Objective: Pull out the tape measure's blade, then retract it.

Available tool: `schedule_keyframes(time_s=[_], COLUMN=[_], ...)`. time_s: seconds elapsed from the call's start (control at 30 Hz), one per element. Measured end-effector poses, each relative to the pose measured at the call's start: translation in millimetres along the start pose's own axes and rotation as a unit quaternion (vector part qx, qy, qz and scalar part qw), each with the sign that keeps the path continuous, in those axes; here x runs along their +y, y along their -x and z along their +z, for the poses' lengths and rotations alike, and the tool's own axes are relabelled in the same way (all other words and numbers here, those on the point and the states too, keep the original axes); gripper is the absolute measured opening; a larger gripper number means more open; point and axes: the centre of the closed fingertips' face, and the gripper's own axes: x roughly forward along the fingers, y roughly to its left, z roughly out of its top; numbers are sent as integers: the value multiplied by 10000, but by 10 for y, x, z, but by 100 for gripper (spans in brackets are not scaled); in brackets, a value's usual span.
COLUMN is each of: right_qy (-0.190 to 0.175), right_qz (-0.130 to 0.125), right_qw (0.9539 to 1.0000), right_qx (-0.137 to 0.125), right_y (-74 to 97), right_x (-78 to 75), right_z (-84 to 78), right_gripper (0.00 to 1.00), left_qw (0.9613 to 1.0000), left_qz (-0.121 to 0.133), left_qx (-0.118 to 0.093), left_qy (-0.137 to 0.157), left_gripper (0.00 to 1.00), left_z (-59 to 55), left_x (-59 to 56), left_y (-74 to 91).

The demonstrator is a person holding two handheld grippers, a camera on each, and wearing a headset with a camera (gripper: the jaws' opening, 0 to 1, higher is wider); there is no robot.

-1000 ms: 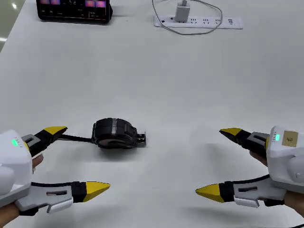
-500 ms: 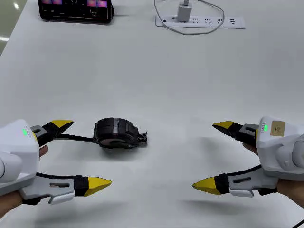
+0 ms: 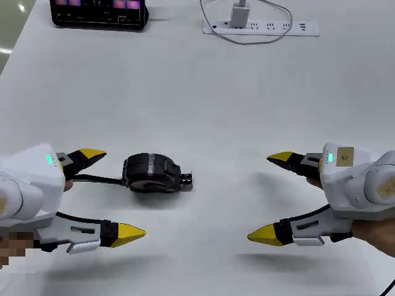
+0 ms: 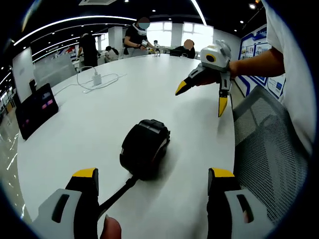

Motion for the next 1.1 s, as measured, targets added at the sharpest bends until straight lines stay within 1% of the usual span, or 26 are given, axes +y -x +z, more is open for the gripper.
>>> schedule_keyframes(time_s=[0.27,0.33,0.43,0.73,0.83,0.9,1.1], right_qy=[130,145,167,216,227,226,241], right_qz=[120,143,154,215,234,249,278], right_qw=[9998,9998,9997,9995,9994,9994,9993], right_qx=[78,81,66,92,85,82,57], right_y=[-58,-69,-77,-104,-116,-125,-169], right_x=[-15,-21,-26,-41,-48,-50,-56], right_z=[26,33,44,47,55,61,102], right_gripper=[84,84,84,84,83,83,83], left_qw=[9997,9995,9990,9975,9968,9964,9947], left_qz=[-111,-179,-257,-372,-436,-476,-599], left_qx=[160,216,273,440,523,557,688], left_qy=[-151,-166,-230,-397,-415,-416,-482], left_gripper=[86,85,85,83,79,75,67], left_z=[-8,-15,-20,-18,-29,-31,-55], left_x=[25,26,15,36,53,49,57], left_y=[-34,-44,-60,-114,-126,-129,-158])
